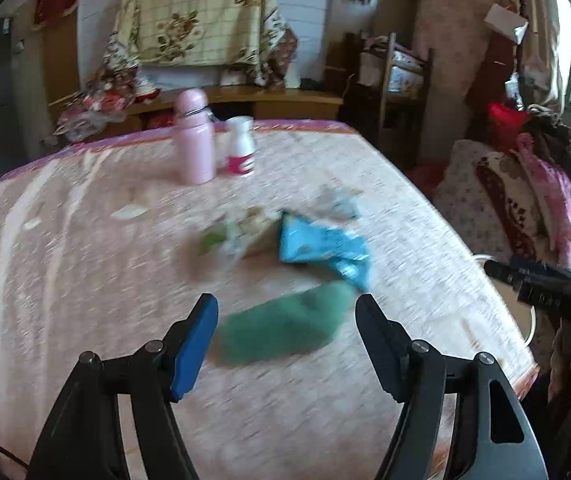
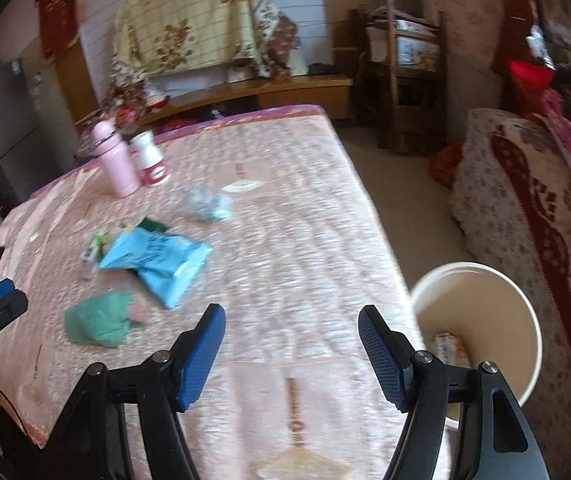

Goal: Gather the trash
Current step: 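Move both tools back over the trash on the bed, then grasp the green towel with the left tool while the right tool grasps the blue snack bag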

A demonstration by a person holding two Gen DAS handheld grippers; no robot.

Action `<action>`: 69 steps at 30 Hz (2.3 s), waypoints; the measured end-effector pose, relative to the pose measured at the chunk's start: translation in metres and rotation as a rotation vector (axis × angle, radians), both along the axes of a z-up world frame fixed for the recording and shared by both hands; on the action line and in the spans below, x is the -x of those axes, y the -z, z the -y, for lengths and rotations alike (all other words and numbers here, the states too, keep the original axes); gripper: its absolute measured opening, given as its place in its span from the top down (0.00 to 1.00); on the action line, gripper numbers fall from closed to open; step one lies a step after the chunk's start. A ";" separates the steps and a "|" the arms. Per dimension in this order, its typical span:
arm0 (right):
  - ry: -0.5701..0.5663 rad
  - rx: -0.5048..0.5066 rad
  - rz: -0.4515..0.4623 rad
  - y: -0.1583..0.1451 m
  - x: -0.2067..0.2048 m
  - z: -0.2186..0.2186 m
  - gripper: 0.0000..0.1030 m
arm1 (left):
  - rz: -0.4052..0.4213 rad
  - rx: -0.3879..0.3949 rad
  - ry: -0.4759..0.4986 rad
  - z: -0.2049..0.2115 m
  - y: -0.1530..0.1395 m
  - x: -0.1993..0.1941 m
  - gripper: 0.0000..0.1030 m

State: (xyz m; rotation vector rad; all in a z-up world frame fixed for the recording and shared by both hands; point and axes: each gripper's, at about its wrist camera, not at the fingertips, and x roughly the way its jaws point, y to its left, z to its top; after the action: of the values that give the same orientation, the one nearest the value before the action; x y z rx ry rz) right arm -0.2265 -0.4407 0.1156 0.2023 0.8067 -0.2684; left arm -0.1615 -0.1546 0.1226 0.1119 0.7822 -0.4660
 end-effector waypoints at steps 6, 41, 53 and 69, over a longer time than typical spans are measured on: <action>-0.112 -0.041 -0.021 0.012 -0.023 -0.039 0.30 | -0.033 -0.011 -0.061 -0.048 0.014 -0.003 0.30; -0.328 -0.078 -0.112 0.048 -0.117 -0.048 0.30 | -0.199 -0.126 0.297 0.051 0.076 -0.077 0.50; -0.695 -0.023 -0.169 0.069 -0.192 -0.086 0.21 | -0.277 0.027 -0.054 -0.018 0.064 -0.092 0.51; -0.526 0.030 -0.115 0.064 -0.120 -0.084 0.43 | -0.258 0.083 -0.064 0.007 0.057 -0.070 0.51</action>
State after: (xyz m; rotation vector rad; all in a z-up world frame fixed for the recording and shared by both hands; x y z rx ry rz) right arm -0.1065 -0.3572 0.0518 -0.0582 0.9384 0.2055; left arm -0.0918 -0.1616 0.0651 -0.0517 1.0154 -0.4564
